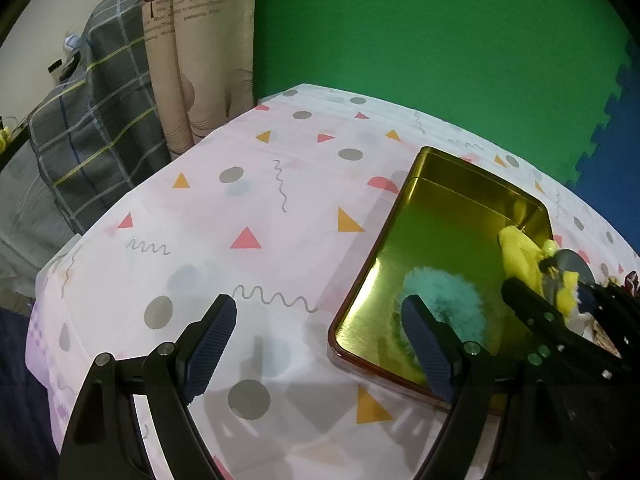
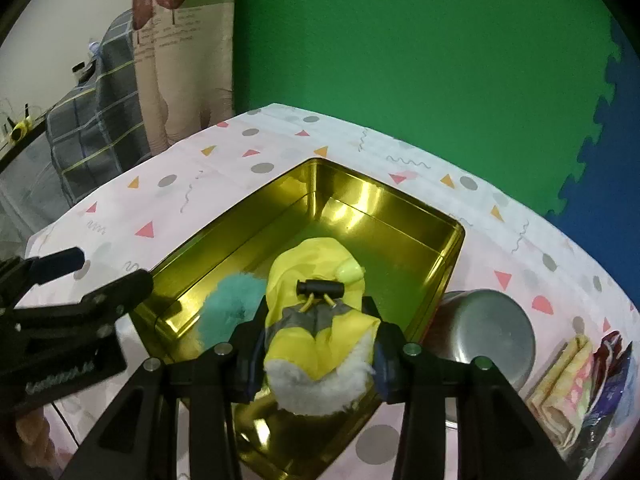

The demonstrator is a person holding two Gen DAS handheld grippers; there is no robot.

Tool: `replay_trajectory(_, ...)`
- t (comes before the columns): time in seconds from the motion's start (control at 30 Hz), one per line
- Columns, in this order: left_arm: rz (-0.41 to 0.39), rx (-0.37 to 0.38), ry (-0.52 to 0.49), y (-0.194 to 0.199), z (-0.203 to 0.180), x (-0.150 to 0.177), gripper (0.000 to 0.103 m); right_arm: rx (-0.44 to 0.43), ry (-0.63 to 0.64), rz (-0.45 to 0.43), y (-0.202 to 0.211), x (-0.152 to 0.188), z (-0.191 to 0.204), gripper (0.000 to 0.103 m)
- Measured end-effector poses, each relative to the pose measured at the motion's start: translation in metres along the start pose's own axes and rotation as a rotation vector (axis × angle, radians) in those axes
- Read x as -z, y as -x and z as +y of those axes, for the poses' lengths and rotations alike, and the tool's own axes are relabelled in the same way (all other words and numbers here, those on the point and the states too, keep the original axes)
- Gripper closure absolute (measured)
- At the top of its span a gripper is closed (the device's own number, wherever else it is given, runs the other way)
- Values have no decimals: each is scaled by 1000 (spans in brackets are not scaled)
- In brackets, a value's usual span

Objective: Organize soft objects
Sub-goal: 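Carry the yellow slipper into the tin tray and open the right tool, then grasp the white rolled towel with the right tool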

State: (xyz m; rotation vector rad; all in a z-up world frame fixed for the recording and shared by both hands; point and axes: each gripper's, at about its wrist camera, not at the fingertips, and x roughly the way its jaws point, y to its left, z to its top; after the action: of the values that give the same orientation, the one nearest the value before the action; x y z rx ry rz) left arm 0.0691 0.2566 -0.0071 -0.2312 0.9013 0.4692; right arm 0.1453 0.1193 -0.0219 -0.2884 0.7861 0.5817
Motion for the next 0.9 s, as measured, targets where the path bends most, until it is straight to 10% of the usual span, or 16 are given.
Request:
replay_trajectory(0.3, -3, 16, 1, 1, -4, 1, 21, 3, -1, 11, -13, 3, -2, 41)
replay_trajectory(0.9, -9, 59, -124, 11, -44, 16, 20, 134, -108, -47, 92, 88, -79, 40)
